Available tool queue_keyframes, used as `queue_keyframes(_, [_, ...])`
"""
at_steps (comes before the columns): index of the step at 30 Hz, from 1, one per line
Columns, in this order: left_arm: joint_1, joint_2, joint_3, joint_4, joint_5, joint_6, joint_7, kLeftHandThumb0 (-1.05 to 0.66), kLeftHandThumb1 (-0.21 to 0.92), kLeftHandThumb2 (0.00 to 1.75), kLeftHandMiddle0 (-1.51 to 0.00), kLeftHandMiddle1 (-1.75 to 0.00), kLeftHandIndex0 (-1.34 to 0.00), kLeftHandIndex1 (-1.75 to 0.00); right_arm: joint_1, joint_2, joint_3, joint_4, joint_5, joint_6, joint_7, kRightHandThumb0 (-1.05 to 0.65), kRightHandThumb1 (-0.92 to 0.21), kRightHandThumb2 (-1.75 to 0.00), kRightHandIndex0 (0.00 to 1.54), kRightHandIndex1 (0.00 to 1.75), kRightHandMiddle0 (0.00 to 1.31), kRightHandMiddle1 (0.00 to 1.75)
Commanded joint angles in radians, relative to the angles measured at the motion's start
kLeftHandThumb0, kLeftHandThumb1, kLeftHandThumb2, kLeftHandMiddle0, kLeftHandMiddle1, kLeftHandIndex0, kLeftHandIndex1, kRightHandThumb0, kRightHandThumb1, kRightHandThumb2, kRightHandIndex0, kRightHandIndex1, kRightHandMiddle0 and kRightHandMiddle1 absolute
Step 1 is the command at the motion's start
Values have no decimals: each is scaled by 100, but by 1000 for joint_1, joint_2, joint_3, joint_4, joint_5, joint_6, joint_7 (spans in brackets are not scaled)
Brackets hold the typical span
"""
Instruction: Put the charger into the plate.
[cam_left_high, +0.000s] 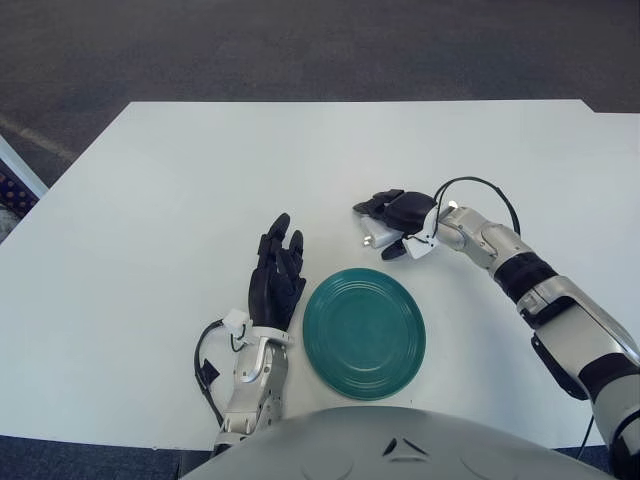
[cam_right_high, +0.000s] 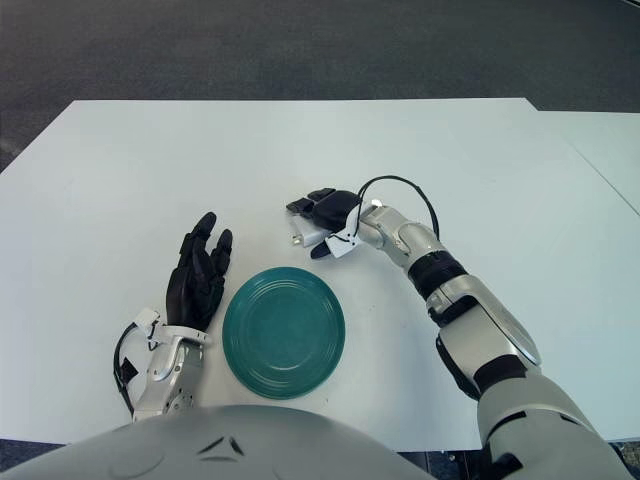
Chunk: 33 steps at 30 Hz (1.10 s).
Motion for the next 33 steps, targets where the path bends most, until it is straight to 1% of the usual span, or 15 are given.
queue_keyframes(1, [66,-97,-18,29,4,28,34,-86,92,76,-28,-2,0,-63,14,-1,17,56,-6,6,0,-79,-92,-57,18,2,0,30])
queue_keyframes(6, [91,-95,-38,-36,-6,43,41,-86,92,76,-29,-2,0,-65,15,11,28,100,-9,14,-28,-78,-92,-56,19,1,0,34])
queue_keyframes(12, [98,-86,-43,-62,4,78,71,-86,92,76,-31,-3,0,-67,8,24,52,163,-26,14,-89,-78,-92,-55,20,1,0,39])
queue_keyframes(16, [105,-87,-45,-77,10,92,98,-83,92,77,-32,-3,0,-67,3,26,77,220,-45,0,-171,-77,-92,-53,23,2,0,45])
queue_keyframes(18, [108,-88,-45,-82,8,95,105,-82,92,78,-32,-3,0,-67,2,25,96,259,-65,-6,-248,-76,-92,-52,26,3,0,50])
queue_keyframes(21, [109,-88,-43,-82,6,92,108,-82,92,79,-32,-3,0,-67,0,26,127,305,-94,-11,-367,-75,-92,-51,32,5,0,63])
queue_keyframes(22, [109,-87,-43,-81,6,90,109,-81,92,79,-32,-3,0,-67,-1,26,138,316,-103,-11,-404,-75,-92,-51,34,34,1,90])
queue_keyframes(23, [109,-86,-42,-80,9,89,112,-81,92,80,-32,-3,0,-67,-7,24,161,327,-132,-10,-482,-75,-92,-51,31,59,1,109])
queue_keyframes(24, [108,-86,-41,-80,10,89,115,-81,92,80,-32,-3,0,-67,-11,23,178,337,-154,-9,-539,-74,-92,-51,37,82,5,122])
queue_keyframes(25, [108,-86,-41,-80,11,87,116,-80,92,81,-32,-3,0,-68,-17,23,198,349,-179,-7,-605,-74,-92,-52,47,115,13,141])
queue_keyframes(26, [108,-85,-41,-79,12,87,117,-80,92,81,-33,-3,0,-68,-21,23,213,360,-196,-6,-651,-73,-92,-52,54,137,22,153])
queue_keyframes(27, [111,-86,-41,-80,8,85,116,-80,92,81,-33,-3,0,-68,-29,19,241,366,-231,-2,-721,-73,-92,-52,57,144,25,158])
queue_keyframes(28, [112,-87,-41,-81,6,84,115,-79,92,82,-33,-3,0,-69,-35,17,263,374,-256,1,-774,-71,-92,-53,63,155,37,164])
queue_keyframes(29, [114,-86,-40,-82,3,82,113,-79,92,82,-34,-3,0,-69,-44,13,288,381,-283,2,-819,-69,-92,-54,68,162,45,168])
queue_keyframes(33, [113,-81,-41,-83,4,71,104,-78,92,85,-35,-4,0,-72,-71,12,349,421,-333,-9,-920,-64,-92,-58,84,172,65,173])
